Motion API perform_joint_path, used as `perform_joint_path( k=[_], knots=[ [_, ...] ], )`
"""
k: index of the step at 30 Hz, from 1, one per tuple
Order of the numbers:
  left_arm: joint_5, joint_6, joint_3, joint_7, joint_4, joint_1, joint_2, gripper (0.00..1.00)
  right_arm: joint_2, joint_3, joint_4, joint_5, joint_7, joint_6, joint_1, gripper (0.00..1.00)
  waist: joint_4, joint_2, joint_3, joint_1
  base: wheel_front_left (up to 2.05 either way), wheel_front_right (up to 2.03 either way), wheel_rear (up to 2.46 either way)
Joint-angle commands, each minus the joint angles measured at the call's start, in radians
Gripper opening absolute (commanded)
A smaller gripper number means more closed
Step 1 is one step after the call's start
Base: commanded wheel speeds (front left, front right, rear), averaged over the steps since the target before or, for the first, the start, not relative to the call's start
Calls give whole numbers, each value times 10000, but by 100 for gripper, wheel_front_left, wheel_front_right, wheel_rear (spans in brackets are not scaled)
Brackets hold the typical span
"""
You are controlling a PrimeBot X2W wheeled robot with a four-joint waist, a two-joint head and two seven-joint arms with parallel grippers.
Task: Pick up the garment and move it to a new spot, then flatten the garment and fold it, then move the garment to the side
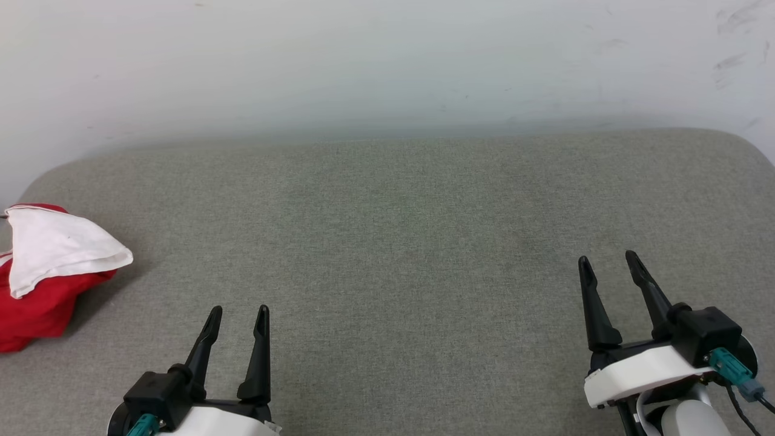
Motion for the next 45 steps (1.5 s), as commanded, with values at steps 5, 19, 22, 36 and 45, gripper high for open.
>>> perform_joint_path(
  k=[5,19,22,36,45],
  knots=[
    [389,-21,-22,-173,-32,9,-5,100,-12,87,-28,-403,-163,-3,-140,100,-15,0,11,0,0,0,0],
    [217,-24,192,-154,184,-162,-5,100,-12,408,65,-4,-149,-3,-41,100,467,0,16,0,0,0,0],
    [277,-25,335,-154,227,-149,-3,100,-11,494,84,-58,-149,-3,8,100,766,0,2,0,0,0,0],
    [574,-26,631,-154,309,104,-7,100,-11,1062,276,110,-149,-5,233,100,2493,0,-250,0,0,0,0],
    [668,-26,620,-154,266,295,61,100,-11,1376,377,304,-149,-5,345,100,3456,0,-474,0,0,0,0]
  ],
)
